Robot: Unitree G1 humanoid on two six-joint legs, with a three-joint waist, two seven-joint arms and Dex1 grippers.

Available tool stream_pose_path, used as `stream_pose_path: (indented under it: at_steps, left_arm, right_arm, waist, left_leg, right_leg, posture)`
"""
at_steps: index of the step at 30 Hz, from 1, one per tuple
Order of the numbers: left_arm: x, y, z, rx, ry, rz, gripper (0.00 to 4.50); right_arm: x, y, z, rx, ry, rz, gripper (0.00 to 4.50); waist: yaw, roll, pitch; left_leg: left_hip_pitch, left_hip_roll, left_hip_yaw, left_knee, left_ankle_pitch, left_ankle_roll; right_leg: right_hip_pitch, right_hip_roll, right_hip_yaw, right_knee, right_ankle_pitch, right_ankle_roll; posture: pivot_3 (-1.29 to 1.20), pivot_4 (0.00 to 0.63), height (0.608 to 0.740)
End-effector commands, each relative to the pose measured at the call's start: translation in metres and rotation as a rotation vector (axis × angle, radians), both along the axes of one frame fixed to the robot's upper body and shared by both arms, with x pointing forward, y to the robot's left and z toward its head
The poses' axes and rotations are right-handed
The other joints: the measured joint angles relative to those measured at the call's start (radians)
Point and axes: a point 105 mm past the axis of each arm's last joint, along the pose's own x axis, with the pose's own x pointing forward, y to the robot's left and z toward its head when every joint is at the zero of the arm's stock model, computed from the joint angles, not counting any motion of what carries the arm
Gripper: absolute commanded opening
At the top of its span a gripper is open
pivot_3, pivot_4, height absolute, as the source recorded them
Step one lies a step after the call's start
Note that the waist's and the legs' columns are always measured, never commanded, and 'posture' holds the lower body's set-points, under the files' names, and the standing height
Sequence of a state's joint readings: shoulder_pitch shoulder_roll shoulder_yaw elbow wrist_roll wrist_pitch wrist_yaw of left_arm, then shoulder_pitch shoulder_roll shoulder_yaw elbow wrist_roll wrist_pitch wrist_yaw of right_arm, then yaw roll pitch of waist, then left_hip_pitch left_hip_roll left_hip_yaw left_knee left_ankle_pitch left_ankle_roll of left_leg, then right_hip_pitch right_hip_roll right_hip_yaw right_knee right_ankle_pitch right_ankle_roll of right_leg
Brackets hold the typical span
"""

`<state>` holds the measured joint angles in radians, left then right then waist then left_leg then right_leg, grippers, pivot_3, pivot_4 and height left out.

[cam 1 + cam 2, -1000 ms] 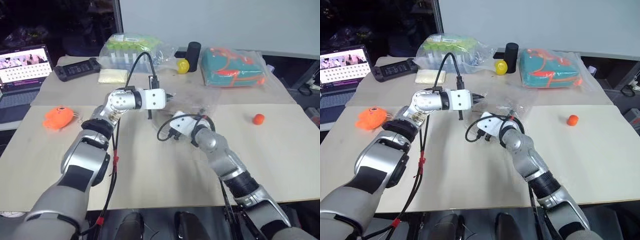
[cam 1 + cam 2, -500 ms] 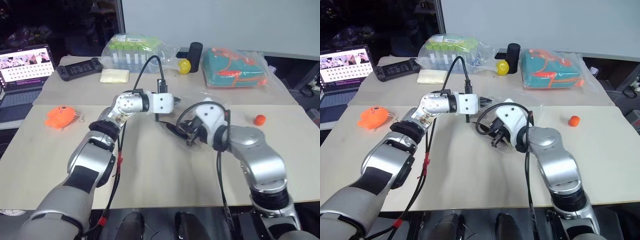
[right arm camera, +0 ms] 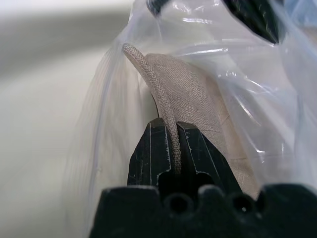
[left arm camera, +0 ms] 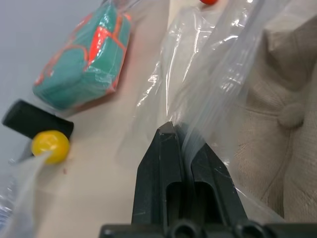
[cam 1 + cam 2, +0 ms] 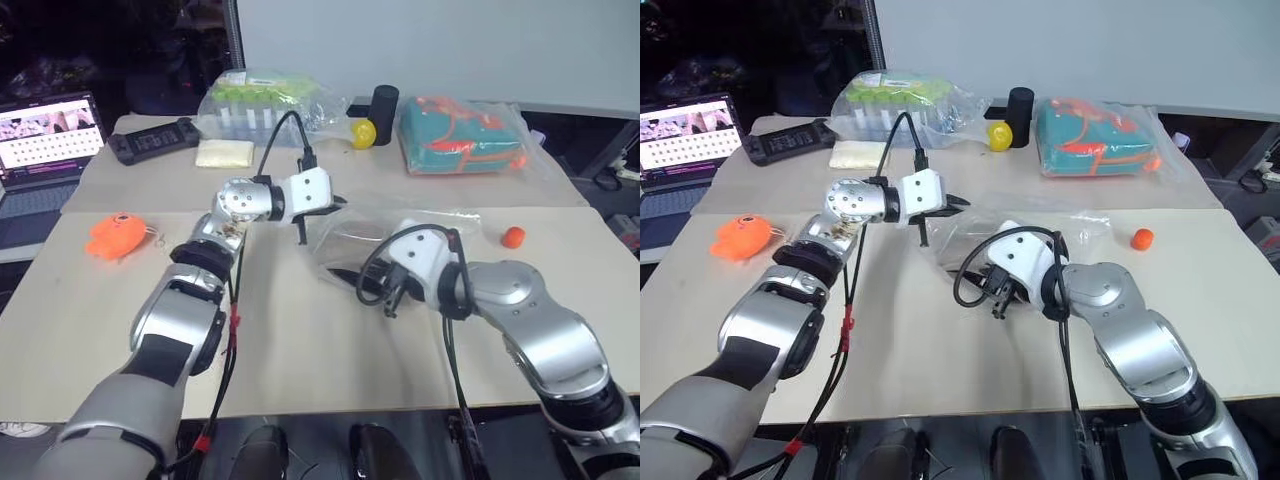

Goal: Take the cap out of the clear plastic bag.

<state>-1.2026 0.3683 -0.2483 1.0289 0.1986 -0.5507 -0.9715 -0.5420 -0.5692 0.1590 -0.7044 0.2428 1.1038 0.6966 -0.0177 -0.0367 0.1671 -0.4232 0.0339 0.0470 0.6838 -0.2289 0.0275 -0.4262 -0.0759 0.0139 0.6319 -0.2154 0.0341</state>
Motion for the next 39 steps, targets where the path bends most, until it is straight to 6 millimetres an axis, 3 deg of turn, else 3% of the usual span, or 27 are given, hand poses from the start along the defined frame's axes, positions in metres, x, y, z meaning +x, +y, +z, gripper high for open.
stream_pose_path:
  at_steps: [1, 4, 6, 10, 14, 19, 21, 24, 27, 31, 34, 37, 39]
  left_arm:
    - [-0.003, 0.003, -0.010, 0.060, -0.042, -0.014, 0.00]
    - [-0.007, 0.000, -0.021, 0.065, -0.026, -0.030, 0.00]
    - [-0.008, -0.003, -0.022, 0.057, -0.022, -0.035, 0.00]
    - [-0.008, -0.006, -0.015, 0.046, -0.043, -0.040, 0.00]
    - [-0.001, 0.004, -0.004, 0.053, -0.101, 0.004, 0.00]
    - [0.010, 0.028, 0.016, 0.063, -0.202, 0.110, 0.00]
    - [0.014, 0.038, 0.026, 0.061, -0.246, 0.154, 0.00]
    - [0.018, 0.048, 0.039, 0.067, -0.319, 0.209, 0.00]
    - [0.018, 0.053, 0.039, 0.057, -0.327, 0.243, 0.00]
    - [0.015, 0.047, 0.026, 0.016, -0.272, 0.249, 0.00]
    - [0.010, 0.030, 0.014, -0.020, -0.224, 0.225, 0.00]
    - [0.005, 0.013, 0.007, -0.035, -0.191, 0.198, 0.00]
    - [0.004, 0.004, 0.005, -0.055, -0.165, 0.187, 0.00]
  right_arm:
    - [-0.019, 0.020, 0.042, 0.231, 0.020, 0.126, 0.04]
    - [-0.030, 0.029, 0.070, 0.388, 0.050, 0.198, 0.04]
    - [-0.031, 0.029, 0.076, 0.414, 0.059, 0.201, 0.04]
    - [-0.024, 0.025, 0.071, 0.361, 0.049, 0.158, 0.04]
    - [-0.009, 0.019, 0.061, 0.290, 0.010, 0.089, 0.04]
    - [0.046, -0.004, 0.074, 0.288, -0.157, -0.166, 0.04]
    - [0.067, -0.011, 0.082, 0.219, -0.299, -0.242, 0.04]
    - [0.086, -0.011, 0.097, 0.199, -0.474, -0.284, 0.04]
    - [0.095, -0.002, 0.107, 0.171, -0.605, -0.269, 0.04]
    - [0.085, 0.027, 0.108, 0.163, -0.631, -0.121, 0.04]
    - [0.052, 0.059, 0.091, 0.180, -0.479, 0.107, 0.04]
    - [0.028, 0.070, 0.078, 0.212, -0.310, 0.235, 0.04]
    - [0.018, 0.066, 0.064, 0.181, -0.207, 0.275, 0.04]
  waist:
    - [0.000, 0.000, 0.000]
    - [0.005, 0.000, 0.000]
    - [0.012, 0.000, 0.000]
    - [0.026, 0.000, 0.000]
    - [0.022, 0.000, 0.000]
    - [0.000, 0.000, 0.000]
    - [-0.003, 0.000, 0.000]
    - [0.003, 0.000, 0.000]
    - [0.003, 0.000, 0.000]
    - [0.002, 0.000, 0.000]
    - [0.003, 0.000, 0.000]
    - [0.004, 0.000, 0.000]
    - [0.016, 0.000, 0.000]
  left_leg:
    - [0.000, 0.000, 0.000, 0.000, 0.000, 0.000]
    - [0.000, 0.000, -0.001, 0.000, 0.000, 0.000]
    - [-0.001, 0.000, -0.001, 0.000, 0.000, 0.000]
    - [-0.002, -0.001, -0.001, 0.000, 0.000, 0.000]
    - [-0.002, -0.001, 0.000, 0.000, 0.000, 0.000]
    - [-0.001, -0.001, 0.000, 0.000, 0.000, -0.001]
    - [0.000, -0.001, 0.000, 0.000, 0.000, -0.001]
    - [-0.001, -0.001, 0.002, 0.000, 0.001, -0.001]
    - [-0.002, 0.000, 0.002, 0.000, 0.001, -0.001]
    - [-0.009, 0.000, 0.003, 0.000, 0.001, -0.002]
    - [-0.010, 0.000, 0.004, 0.000, 0.002, -0.002]
    - [-0.011, 0.000, 0.003, 0.000, 0.002, -0.002]
    - [-0.011, 0.000, 0.003, 0.000, 0.002, -0.002]
  right_leg:
    - [0.000, 0.000, 0.000, 0.000, 0.000, 0.000]
    - [0.000, 0.000, 0.000, 0.002, 0.000, 0.000]
    - [-0.001, -0.001, -0.001, 0.007, 0.000, 0.000]
    - [-0.001, -0.002, -0.002, 0.006, 0.000, 0.000]
    - [-0.001, -0.001, -0.002, 0.005, 0.000, 0.000]
    - [-0.002, -0.001, 0.000, 0.007, 0.000, 0.000]
    - [-0.002, 0.000, 0.000, 0.008, 0.000, 0.000]
    - [-0.003, -0.001, 0.000, 0.008, 0.000, 0.000]
    - [-0.004, -0.001, 0.000, 0.008, 0.000, 0.000]
    - [-0.013, -0.001, 0.001, 0.009, 0.000, 0.000]
    - [-0.014, -0.001, 0.001, 0.009, 0.000, 0.000]
    - [-0.014, -0.001, 0.001, 0.008, 0.000, 0.000]
    - [-0.013, -0.001, 0.000, 0.009, 0.000, 0.000]
  posture:
    - [0.00, 0.150, 0.740]
    - [0.00, 0.150, 0.740]
    - [0.00, 0.150, 0.740]
    - [0.00, 0.150, 0.740]
    - [0.00, 0.150, 0.740]
    - [0.00, 0.150, 0.740]
    - [0.00, 0.150, 0.740]
    - [0.00, 0.150, 0.740]
    - [0.00, 0.150, 0.740]
    - [0.00, 0.150, 0.740]
    - [0.00, 0.150, 0.740]
    - [0.00, 0.150, 0.740]
    - [0.00, 0.150, 0.740]
